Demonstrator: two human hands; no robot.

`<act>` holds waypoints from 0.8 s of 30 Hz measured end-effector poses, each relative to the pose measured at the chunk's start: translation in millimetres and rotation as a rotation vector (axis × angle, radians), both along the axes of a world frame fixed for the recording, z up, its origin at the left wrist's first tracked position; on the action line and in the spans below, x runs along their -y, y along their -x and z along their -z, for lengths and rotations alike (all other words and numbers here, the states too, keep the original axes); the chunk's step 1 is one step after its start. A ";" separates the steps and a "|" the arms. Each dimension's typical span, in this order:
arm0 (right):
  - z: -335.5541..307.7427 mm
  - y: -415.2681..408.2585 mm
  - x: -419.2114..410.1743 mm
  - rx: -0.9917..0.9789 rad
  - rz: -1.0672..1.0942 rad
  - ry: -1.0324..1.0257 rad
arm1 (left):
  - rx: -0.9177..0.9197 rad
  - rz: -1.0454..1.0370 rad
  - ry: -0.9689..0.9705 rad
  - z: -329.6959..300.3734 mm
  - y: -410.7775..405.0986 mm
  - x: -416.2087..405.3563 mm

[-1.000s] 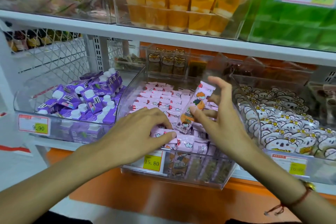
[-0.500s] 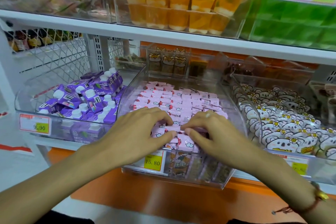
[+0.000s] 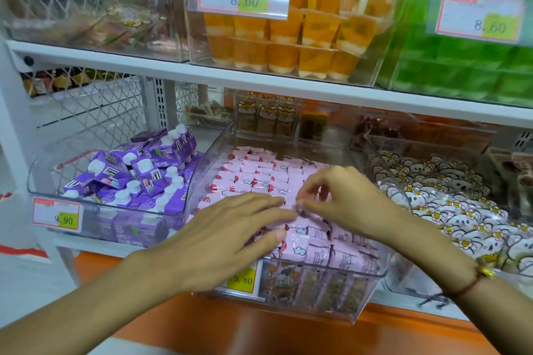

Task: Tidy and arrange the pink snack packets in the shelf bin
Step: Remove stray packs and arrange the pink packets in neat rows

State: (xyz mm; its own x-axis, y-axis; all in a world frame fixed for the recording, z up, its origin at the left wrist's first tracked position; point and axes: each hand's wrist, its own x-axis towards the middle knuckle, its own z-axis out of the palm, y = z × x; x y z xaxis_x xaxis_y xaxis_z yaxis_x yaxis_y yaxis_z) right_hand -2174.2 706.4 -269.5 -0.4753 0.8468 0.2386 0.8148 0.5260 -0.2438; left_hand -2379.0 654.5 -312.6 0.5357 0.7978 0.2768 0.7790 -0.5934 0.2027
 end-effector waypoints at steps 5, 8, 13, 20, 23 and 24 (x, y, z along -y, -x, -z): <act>7.1 5.8 -10.8 0.065 0.005 0.187 | -0.043 0.008 0.038 2.3 1.6 -2.3; 6.6 7.6 -14.8 0.054 0.022 0.200 | -0.024 0.004 0.041 -0.7 -0.7 -3.4; 15.8 12.4 -6.6 0.120 0.033 -0.016 | -0.093 0.006 0.001 -0.8 -1.4 -5.3; 28.8 3.8 7.0 0.058 -0.091 -0.321 | -0.112 0.020 -0.052 0.3 -0.7 -8.3; 20.7 4.4 9.2 -0.148 -0.073 -0.455 | -0.105 0.023 -0.048 0.9 -0.7 -8.3; 18.4 4.7 10.0 -0.247 -0.059 -0.470 | -0.102 0.023 -0.048 1.1 -0.8 -8.3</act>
